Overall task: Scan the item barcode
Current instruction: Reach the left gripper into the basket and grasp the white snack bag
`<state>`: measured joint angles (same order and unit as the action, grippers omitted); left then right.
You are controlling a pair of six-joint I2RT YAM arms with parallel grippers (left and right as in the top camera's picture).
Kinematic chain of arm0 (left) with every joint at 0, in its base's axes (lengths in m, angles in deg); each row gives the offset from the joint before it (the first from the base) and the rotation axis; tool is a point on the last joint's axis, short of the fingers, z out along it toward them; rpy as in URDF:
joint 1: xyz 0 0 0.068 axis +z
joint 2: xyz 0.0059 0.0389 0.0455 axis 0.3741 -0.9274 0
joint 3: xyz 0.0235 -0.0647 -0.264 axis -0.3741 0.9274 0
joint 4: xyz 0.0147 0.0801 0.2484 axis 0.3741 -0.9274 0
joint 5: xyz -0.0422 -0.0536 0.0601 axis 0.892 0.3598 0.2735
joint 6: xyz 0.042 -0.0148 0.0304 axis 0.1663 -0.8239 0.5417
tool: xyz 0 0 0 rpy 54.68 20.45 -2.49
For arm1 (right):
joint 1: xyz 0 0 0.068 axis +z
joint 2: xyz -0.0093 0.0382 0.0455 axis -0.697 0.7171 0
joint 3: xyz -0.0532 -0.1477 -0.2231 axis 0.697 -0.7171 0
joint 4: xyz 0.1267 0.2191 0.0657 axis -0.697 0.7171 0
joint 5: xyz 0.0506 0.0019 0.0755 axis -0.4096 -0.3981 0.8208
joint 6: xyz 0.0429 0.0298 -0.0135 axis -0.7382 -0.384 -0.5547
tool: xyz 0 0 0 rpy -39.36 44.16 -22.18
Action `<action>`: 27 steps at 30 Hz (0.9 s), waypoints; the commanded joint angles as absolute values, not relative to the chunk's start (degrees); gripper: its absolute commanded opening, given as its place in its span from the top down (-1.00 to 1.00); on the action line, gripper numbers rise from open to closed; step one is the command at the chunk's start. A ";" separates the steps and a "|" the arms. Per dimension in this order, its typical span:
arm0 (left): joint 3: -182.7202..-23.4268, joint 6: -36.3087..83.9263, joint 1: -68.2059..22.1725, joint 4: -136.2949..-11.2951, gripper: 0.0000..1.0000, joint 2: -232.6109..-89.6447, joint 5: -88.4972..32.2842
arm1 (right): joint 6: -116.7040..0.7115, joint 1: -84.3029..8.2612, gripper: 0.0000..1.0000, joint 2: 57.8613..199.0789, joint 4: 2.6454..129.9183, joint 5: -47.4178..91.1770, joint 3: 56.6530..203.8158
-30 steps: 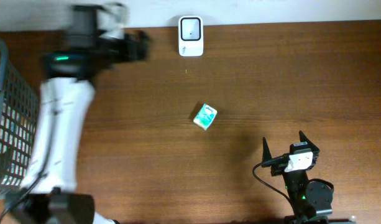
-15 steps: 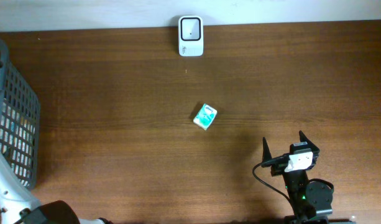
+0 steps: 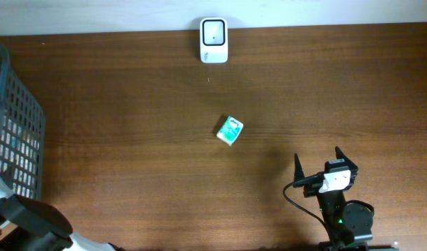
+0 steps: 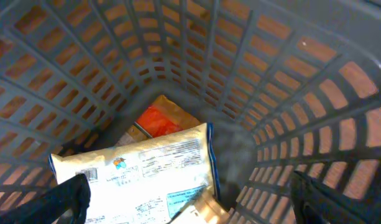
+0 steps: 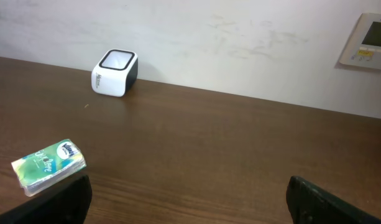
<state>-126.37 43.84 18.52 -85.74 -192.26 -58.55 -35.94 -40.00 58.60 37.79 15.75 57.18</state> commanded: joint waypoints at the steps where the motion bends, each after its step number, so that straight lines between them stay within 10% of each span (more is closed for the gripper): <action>1: -124.25 51.73 21.69 -88.95 -0.99 -197.88 -60.61 | -35.77 -39.74 -0.97 58.23 37.84 15.05 56.67; 27: -124.25 84.41 26.87 -74.92 -0.99 -210.32 -60.70 | -35.77 -39.74 -0.97 58.23 37.84 15.05 56.67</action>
